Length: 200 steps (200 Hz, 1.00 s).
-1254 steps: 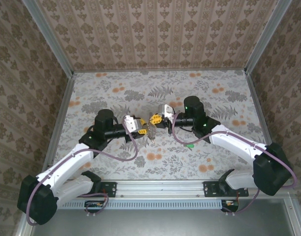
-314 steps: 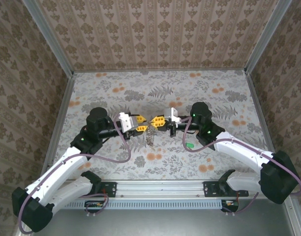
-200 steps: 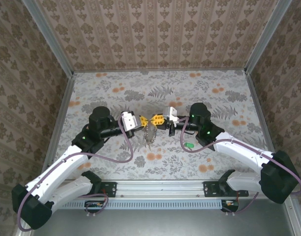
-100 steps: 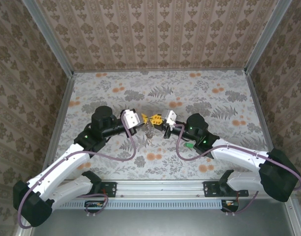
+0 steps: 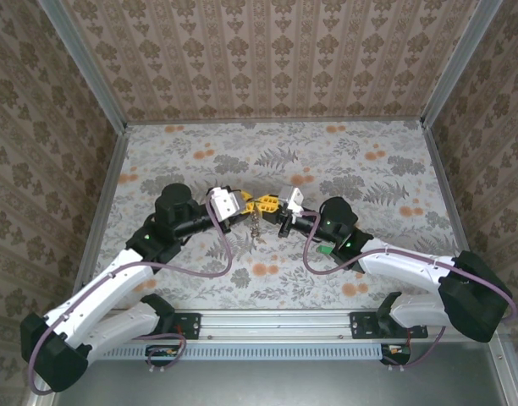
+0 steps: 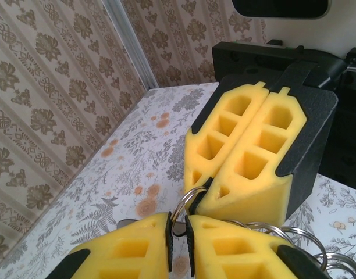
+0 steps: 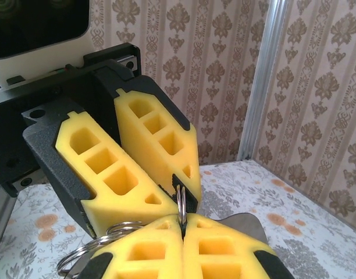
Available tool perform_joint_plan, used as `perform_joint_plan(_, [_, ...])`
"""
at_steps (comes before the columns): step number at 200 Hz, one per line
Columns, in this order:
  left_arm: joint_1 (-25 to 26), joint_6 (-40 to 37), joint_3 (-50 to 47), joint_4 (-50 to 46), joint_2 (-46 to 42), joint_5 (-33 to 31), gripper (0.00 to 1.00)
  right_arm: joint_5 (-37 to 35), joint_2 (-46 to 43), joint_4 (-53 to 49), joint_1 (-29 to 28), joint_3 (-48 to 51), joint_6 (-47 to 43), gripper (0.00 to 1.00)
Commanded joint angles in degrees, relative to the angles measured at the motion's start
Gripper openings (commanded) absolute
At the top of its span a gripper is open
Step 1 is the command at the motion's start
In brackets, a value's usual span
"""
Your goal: Put the keys on the keyring
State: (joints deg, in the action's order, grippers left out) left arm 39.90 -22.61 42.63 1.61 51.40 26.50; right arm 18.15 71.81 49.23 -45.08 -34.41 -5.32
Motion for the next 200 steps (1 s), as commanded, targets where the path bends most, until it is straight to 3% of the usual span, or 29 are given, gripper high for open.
perform_joint_plan(1, [1.65,1.17,-0.70,0.97,-1.33,3.19,0.16,2.91,0.89,5.67,-1.05,-1.72,1.72,0.00])
perform_joint_plan(21, [1.66,1.08,-0.75,1.04,-2.03,3.38,0.00,2.63,1.22,5.70,-1.03,-1.45,1.74,0.00])
perform_joint_plan(107, [1.65,1.34,-0.09,0.59,-1.61,4.17,0.00,4.78,1.87,3.57,-1.81,-0.92,-1.46,0.00])
perform_joint_plan(129, [1.66,1.23,0.04,-0.39,-2.24,1.83,0.00,6.56,0.45,-5.55,-1.84,-0.97,-9.96,0.00])
perform_joint_plan(166, [2.03,-5.66,3.66,-13.14,-1.57,2.21,0.00,6.49,-5.16,-22.72,0.80,-1.19,-21.24,0.21])
perform_joint_plan(200, [3.18,-8.87,4.22,-15.56,-0.74,0.60,0.00,9.08,-6.99,-37.40,1.58,-6.08,-27.71,0.30])
